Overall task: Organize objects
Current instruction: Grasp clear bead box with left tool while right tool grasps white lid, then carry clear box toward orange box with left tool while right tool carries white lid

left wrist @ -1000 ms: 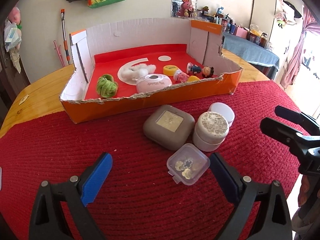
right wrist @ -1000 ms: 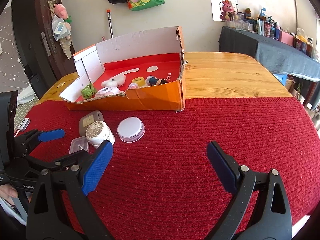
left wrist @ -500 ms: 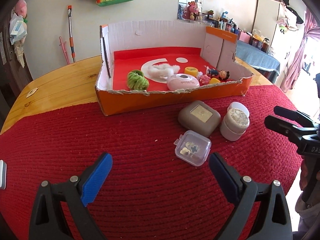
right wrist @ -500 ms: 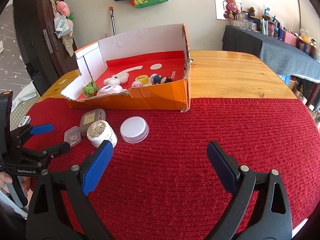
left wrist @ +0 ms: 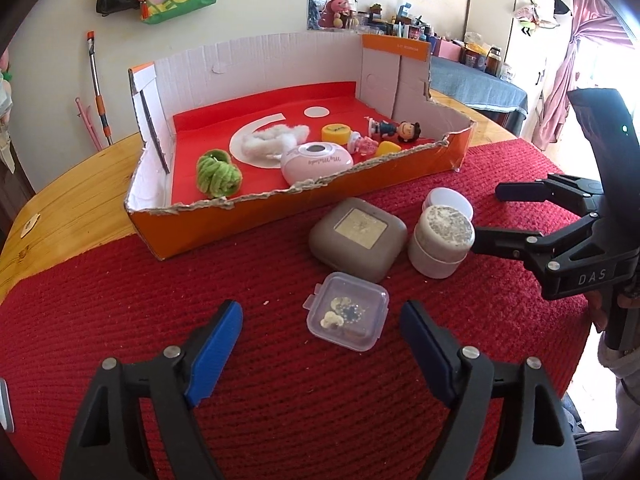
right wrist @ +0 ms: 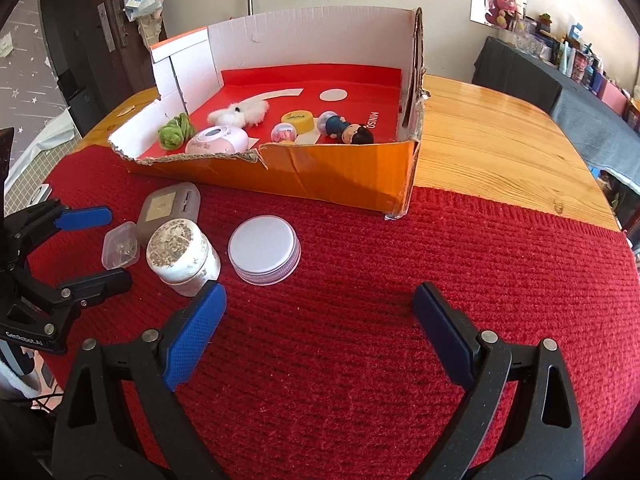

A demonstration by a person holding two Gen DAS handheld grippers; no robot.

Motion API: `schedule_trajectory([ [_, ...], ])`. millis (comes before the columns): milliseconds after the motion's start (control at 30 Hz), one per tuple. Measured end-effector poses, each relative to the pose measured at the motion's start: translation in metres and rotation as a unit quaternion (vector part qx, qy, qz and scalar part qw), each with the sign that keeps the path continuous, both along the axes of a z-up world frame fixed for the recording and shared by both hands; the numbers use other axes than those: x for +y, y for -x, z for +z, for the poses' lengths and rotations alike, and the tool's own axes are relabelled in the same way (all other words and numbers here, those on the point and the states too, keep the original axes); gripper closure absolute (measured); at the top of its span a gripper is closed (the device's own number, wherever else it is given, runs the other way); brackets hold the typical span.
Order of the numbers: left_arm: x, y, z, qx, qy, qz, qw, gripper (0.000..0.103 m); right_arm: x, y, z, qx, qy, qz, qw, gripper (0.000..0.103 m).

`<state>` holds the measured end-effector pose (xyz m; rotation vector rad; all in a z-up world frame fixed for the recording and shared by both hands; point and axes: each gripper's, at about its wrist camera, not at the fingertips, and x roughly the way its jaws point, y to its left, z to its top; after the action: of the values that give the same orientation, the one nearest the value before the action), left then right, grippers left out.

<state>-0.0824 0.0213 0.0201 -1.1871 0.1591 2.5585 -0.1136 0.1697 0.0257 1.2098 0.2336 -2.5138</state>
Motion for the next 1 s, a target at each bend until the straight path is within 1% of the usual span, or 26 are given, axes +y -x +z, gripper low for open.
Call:
schedule_trajectory([
  [133, -0.002, 0.002, -0.001, 0.003, -0.004, -0.005, 1.0000, 0.031, -0.010, 0.005, 0.001, 0.000, -0.022, 0.014, 1.000, 0.009],
  [200, -0.003, 0.002, -0.001, 0.005, -0.010, -0.007, 0.9999, 0.038, -0.014, 0.009, -0.001, -0.003, -0.033, 0.018, 0.999, 0.017],
  [233, -0.003, 0.002, 0.000, 0.005, -0.013, -0.007, 0.9999, 0.040, -0.016, 0.010, 0.000, -0.001, -0.036, 0.020, 0.999, 0.017],
  [267, -0.004, 0.002, 0.000, 0.006, -0.015, -0.006, 0.9998, 0.044, -0.018, 0.011, 0.000, -0.001, -0.037, 0.023, 0.999, 0.018],
  [300, -0.004, 0.001, 0.000, 0.008, -0.016, -0.005, 0.9998, 0.050, -0.020, 0.012, 0.001, 0.000, -0.037, 0.026, 0.999, 0.021],
  [333, -0.004, 0.001, 0.000, 0.009, -0.016, -0.005, 0.9998, 0.053, -0.022, 0.013, 0.001, 0.001, -0.037, 0.029, 0.999, 0.023],
  [367, -0.005, 0.001, 0.001, 0.010, -0.017, -0.006, 0.9998, 0.060, -0.024, 0.013, 0.002, 0.003, -0.039, 0.033, 0.999, 0.028],
  [400, -0.005, 0.001, 0.001, 0.009, -0.019, -0.006, 0.9998, 0.061, -0.026, 0.013, 0.002, 0.006, -0.042, 0.035, 0.998, 0.032],
  [433, -0.006, 0.001, 0.002, 0.007, -0.023, -0.007, 0.9997, 0.061, -0.029, 0.011, 0.002, 0.010, -0.045, 0.039, 0.998, 0.035],
  [500, -0.007, -0.001, 0.003, 0.007, -0.026, -0.009, 0.9996, 0.061, -0.033, 0.008, 0.003, 0.012, -0.038, 0.052, 0.998, 0.057],
  [533, -0.006, -0.003, 0.003, 0.010, -0.025, -0.008, 0.9996, 0.061, -0.035, 0.007, 0.004, 0.010, -0.035, 0.055, 0.998, 0.062],
  [633, -0.007, -0.007, 0.007, 0.016, -0.025, -0.009, 0.9995, 0.061, -0.037, 0.003, 0.004, 0.017, -0.040, 0.056, 0.997, 0.064],
  [733, -0.007, -0.011, 0.013, 0.025, -0.027, -0.009, 0.9993, 0.061, -0.035, 0.000, 0.007, 0.018, -0.026, 0.055, 0.998, 0.064],
  [1000, -0.009, -0.020, 0.029, 0.047, -0.031, -0.007, 0.9984, 0.061, -0.029, -0.013, 0.027, 0.042, -0.010, 0.050, 0.998, 0.064],
])
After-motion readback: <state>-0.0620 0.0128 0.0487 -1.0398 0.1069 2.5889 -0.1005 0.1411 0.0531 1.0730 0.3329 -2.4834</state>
